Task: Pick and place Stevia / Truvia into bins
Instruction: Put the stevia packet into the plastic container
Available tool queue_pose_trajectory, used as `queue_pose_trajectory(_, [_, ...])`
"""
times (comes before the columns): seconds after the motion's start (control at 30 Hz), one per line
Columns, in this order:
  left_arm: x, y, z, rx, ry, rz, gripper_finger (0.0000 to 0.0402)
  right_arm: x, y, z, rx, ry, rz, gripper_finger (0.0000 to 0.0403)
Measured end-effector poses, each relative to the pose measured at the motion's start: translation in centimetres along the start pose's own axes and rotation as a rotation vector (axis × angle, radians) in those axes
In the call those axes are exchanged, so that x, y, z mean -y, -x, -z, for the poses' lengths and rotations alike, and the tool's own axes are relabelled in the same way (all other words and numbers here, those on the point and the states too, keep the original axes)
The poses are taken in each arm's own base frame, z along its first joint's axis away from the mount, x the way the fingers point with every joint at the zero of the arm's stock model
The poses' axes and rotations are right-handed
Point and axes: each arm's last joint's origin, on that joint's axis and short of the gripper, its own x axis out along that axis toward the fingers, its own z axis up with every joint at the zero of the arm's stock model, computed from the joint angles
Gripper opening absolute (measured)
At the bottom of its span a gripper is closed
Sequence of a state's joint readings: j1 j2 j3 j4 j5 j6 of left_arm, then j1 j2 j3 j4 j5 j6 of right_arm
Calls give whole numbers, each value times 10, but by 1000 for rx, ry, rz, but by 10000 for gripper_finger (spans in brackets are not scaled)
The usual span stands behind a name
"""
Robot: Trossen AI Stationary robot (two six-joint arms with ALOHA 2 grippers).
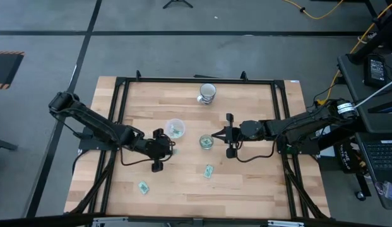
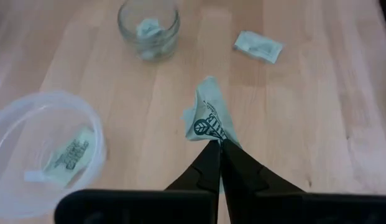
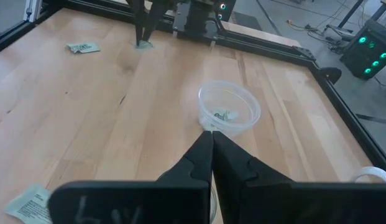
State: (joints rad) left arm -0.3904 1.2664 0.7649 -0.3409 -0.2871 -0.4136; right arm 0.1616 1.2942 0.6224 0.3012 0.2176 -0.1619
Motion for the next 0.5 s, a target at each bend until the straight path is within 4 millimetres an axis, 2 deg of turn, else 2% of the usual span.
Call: queue_pose_trajectory(0.5, [-22,-13,32,281,-68,147,3,0,0,0,0,0,0,14])
